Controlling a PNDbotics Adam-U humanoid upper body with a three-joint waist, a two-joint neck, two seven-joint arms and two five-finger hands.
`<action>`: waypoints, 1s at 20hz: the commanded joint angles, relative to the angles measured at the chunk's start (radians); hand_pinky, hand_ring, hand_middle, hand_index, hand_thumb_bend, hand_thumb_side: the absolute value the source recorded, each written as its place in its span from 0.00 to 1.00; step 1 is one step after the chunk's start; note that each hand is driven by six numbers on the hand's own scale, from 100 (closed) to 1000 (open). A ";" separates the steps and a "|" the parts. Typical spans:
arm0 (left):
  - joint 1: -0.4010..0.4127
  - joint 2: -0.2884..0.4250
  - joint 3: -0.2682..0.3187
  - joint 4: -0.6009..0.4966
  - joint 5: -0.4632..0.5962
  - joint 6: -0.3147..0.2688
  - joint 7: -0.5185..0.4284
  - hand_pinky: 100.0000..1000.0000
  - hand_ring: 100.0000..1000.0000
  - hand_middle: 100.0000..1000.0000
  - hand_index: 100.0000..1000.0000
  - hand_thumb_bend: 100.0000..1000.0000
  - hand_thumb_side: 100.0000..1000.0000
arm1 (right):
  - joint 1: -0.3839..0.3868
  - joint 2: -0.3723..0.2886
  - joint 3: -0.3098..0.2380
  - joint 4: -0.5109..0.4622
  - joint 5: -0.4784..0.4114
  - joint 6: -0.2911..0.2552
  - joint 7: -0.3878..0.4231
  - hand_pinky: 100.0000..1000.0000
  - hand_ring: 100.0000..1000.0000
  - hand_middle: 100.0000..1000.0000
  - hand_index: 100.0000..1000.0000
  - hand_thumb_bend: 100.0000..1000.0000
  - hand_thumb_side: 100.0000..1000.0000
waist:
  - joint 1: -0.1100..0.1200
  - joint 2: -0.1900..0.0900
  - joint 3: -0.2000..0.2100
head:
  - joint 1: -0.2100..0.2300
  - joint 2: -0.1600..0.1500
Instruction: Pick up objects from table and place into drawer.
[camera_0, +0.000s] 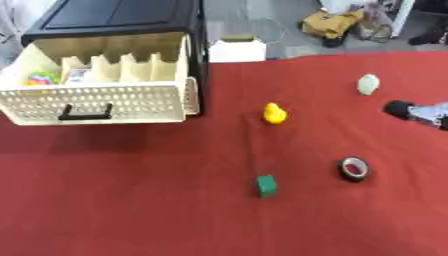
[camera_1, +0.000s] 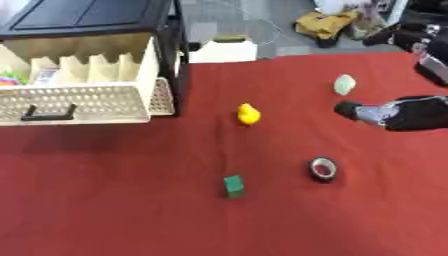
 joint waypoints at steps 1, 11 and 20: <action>-0.008 0.005 0.004 -0.012 0.000 0.002 -0.005 0.00 0.00 0.00 0.75 0.43 1.00 | -0.011 -0.043 0.007 -0.016 -0.032 0.005 0.042 0.80 0.84 0.76 0.87 0.59 0.61 | -0.002 -0.018 0.000 | -0.006 -0.002; 0.003 -0.019 0.002 -0.012 0.004 0.010 -0.005 0.00 0.00 0.00 0.74 0.42 1.00 | -0.005 -0.050 0.050 -0.016 -0.093 0.021 0.157 0.80 0.84 0.74 0.90 0.57 0.47 | -0.003 -0.016 0.000 | -0.019 -0.008; 0.005 -0.026 -0.001 -0.012 0.004 0.015 -0.010 0.00 0.00 0.00 0.74 0.41 1.00 | 0.000 -0.033 0.076 -0.016 -0.150 0.051 0.229 0.76 0.79 0.75 0.92 0.53 0.38 | -0.005 -0.011 0.006 | -0.026 -0.021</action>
